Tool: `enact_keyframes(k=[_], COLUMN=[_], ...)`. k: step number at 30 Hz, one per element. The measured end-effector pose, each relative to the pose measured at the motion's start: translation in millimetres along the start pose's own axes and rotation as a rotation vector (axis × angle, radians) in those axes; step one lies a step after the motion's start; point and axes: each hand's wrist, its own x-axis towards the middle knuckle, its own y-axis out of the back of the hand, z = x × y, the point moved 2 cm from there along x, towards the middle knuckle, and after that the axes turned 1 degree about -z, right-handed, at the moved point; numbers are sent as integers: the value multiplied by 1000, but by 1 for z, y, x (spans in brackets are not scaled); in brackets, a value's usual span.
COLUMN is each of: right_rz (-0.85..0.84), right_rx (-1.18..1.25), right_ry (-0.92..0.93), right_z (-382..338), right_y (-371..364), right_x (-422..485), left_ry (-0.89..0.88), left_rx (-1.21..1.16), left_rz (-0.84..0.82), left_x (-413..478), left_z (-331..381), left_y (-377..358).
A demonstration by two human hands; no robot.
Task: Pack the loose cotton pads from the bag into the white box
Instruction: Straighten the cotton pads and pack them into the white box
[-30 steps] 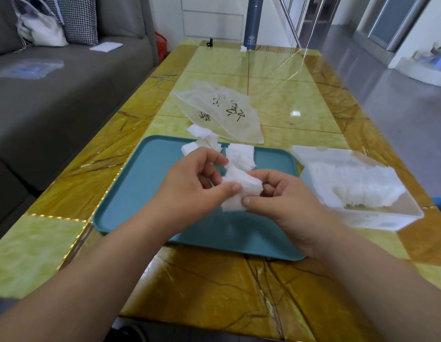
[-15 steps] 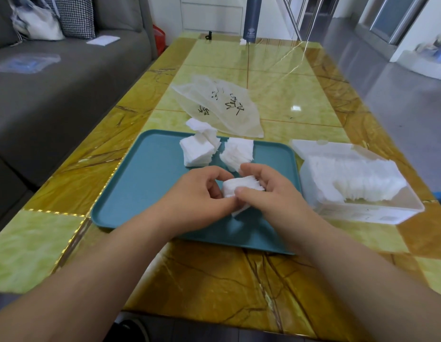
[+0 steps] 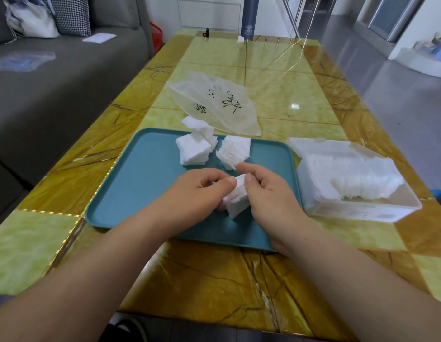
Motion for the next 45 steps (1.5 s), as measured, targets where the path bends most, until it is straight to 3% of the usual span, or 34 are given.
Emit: enact_keyframes(k=[4, 10, 15, 18, 21, 25, 28, 31, 33, 37, 41, 45], right_rz=[12, -11, -72, -160, -160, -130, -61, 1, 6, 10, 22, 207], right_rx=[108, 148, 265, 177, 96, 160, 195, 212, 239, 304, 321, 314], right_ry=[-73, -100, -82, 27, 98, 57, 22, 7, 11, 13, -42, -30], right_z=[2, -1, -10, -15, -18, -16, -15, -16, -17, -16, -10, -8], right_y=[-2, -1, 12, 29, 48, 78, 100, 119, 127, 144, 165, 188], right_x=[2, 1, 1, -6, -17, -24, -32, -40, -43, -48, -51, -44], left_ry=[-5, -57, -63, -90, -112, -145, -190, -349, -395, -424, -398, -324], left_rx=[110, 285, 139, 39, -149, -271, -26, 387, 499, 469, 348, 307], left_rz=[-94, 62, 179, 245, 117, 20, 119, 45, 19, 123, 111, 74], left_x=[-1, 0, -6, -12, -17, -18, -14, -12, -8, 3, 10, 25], left_z=[-4, -8, -1, 11, 28, 50, 66, 90, 103, 124, 132, 132], left_y=[-5, -11, -5, -7, -15, -29, -35, -50, -66, -88, -104, -110])
